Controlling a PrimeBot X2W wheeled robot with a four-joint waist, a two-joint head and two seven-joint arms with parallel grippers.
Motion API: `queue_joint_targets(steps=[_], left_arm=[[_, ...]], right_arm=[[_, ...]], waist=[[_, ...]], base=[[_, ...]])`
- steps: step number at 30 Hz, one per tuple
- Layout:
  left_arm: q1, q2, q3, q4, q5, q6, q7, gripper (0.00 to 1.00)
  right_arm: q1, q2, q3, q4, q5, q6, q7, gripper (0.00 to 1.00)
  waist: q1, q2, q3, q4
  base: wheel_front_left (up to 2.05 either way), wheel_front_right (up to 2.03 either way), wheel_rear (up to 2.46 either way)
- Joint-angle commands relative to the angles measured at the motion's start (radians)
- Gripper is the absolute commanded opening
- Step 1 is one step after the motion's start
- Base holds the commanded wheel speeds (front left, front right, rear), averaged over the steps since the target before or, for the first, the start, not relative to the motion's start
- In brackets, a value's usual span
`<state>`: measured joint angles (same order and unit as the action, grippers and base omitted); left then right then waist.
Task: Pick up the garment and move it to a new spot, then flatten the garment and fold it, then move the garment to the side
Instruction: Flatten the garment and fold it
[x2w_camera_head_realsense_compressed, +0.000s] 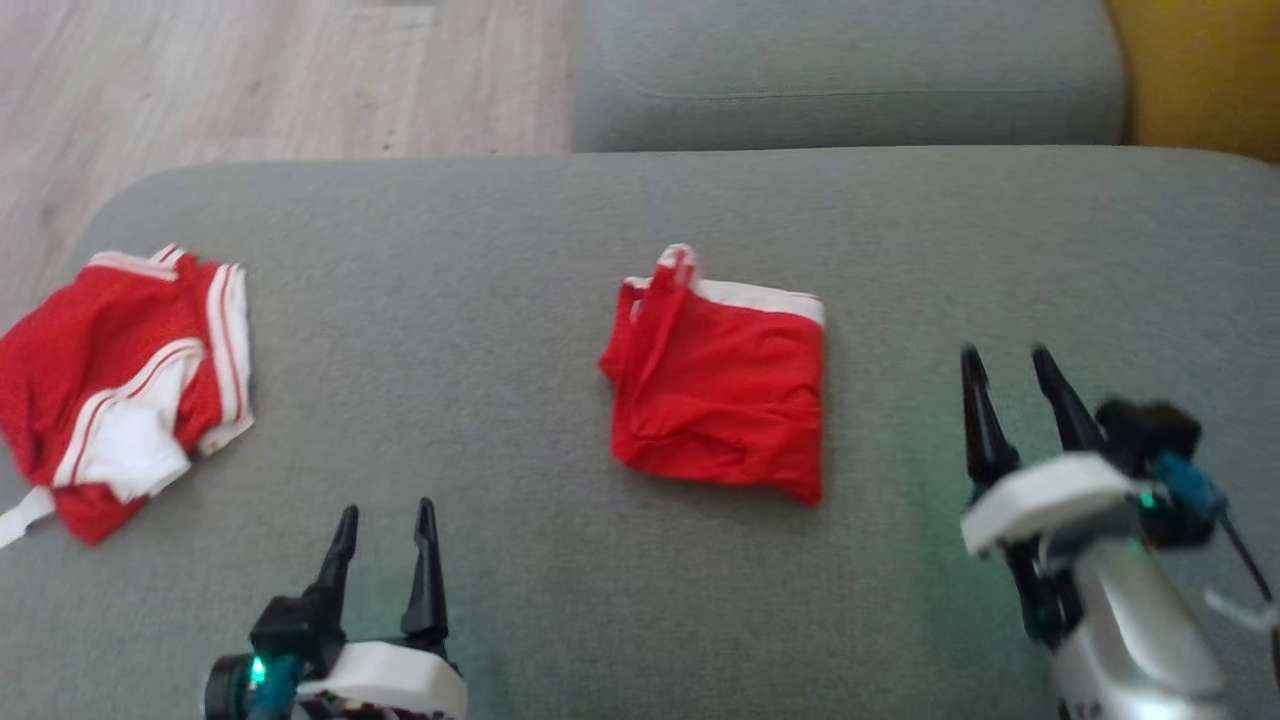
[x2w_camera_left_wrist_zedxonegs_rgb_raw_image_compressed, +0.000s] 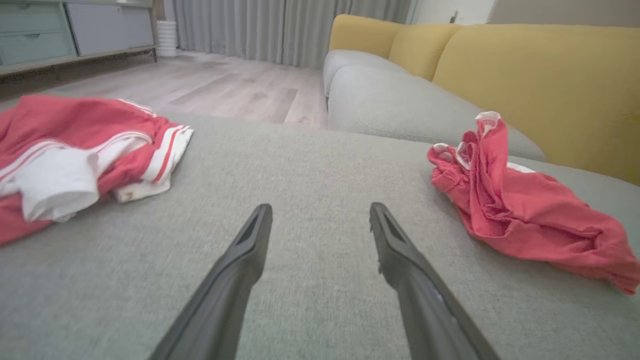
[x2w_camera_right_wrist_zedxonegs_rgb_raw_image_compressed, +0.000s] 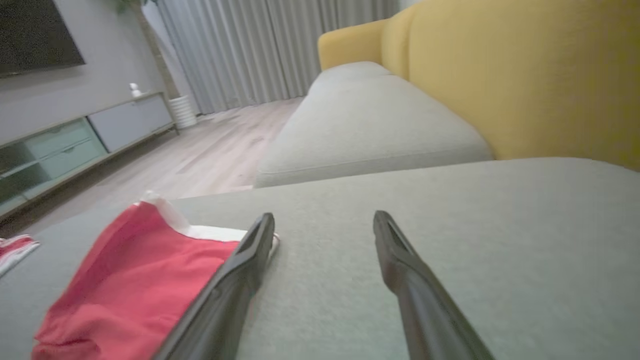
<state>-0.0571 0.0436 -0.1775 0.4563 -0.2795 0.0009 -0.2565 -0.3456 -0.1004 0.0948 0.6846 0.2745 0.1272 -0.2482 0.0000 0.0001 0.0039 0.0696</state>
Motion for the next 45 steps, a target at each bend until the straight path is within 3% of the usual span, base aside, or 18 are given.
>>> queue_joint_targets(steps=[1,9,13,22,23,24,25,31,37,45], left_arm=[[-0.028,0.007,0.044,-0.036,0.022,0.005,-0.005,1.00],[0.063,0.007,0.070,-0.088,0.141,0.028,-0.005,1.00],[0.100,0.007,0.053,-0.116,0.128,0.048,-0.005,1.00],[0.074,0.007,0.040,-0.109,0.108,0.045,-0.005,1.00],[0.073,0.007,0.034,-0.107,0.101,0.044,-0.005,1.00],[0.073,0.007,0.027,-0.105,0.093,0.045,-0.005,1.00],[0.072,0.007,0.018,-0.102,0.083,0.044,-0.005,1.00],[0.023,0.007,-0.046,-0.094,0.051,0.053,-0.005,1.00],[-0.040,0.007,-0.143,-0.106,0.034,0.040,-0.005,1.00],[-0.056,0.007,-0.224,-0.129,-0.016,0.048,-0.005,1.00]], right_arm=[[-0.006,0.016,0.009,-0.040,-0.020,0.003,-0.013,1.00],[0.179,0.048,-0.124,-0.123,-0.131,0.003,-0.013,1.00],[0.224,0.050,-0.106,-0.139,-0.098,0.003,-0.013,1.00],[0.197,0.050,-0.077,-0.122,-0.084,0.003,-0.013,1.00],[0.189,0.050,-0.068,-0.111,-0.076,0.003,-0.013,0.91],[0.178,0.050,-0.051,-0.096,-0.066,0.003,-0.013,0.18],[0.165,0.050,-0.039,-0.077,-0.051,0.003,-0.014,0.00],[-0.003,0.050,-0.013,0.006,-0.012,0.003,-0.014,0.00],[-0.167,0.050,-0.047,0.083,-0.059,0.003,-0.014,0.00],[-0.259,0.050,-0.091,0.178,-0.126,0.003,-0.014,0.00]], waist=[[0.0000,-0.0001,-0.009,-0.020],[0.0000,-0.0001,-0.042,-0.072],[0.0000,-0.0001,-0.047,-0.086],[0.0000,-0.0001,-0.024,-0.060],[0.0000,-0.0001,-0.018,-0.052],[0.0000,-0.0001,-0.011,-0.041],[0.0000,-0.0001,-0.002,-0.028],[0.0000,-0.0001,0.083,0.090],[0.0000,-0.0001,0.162,0.244],[0.0000,-0.0001,0.226,0.382]], base=[[0.00,0.00,0.00],[0.00,0.00,0.00],[0.00,0.00,0.00],[0.00,0.00,0.00],[0.00,0.00,0.00],[0.00,0.00,0.00],[0.00,0.00,0.00],[0.00,0.00,0.00],[0.00,0.00,0.00],[0.00,0.00,0.00]])
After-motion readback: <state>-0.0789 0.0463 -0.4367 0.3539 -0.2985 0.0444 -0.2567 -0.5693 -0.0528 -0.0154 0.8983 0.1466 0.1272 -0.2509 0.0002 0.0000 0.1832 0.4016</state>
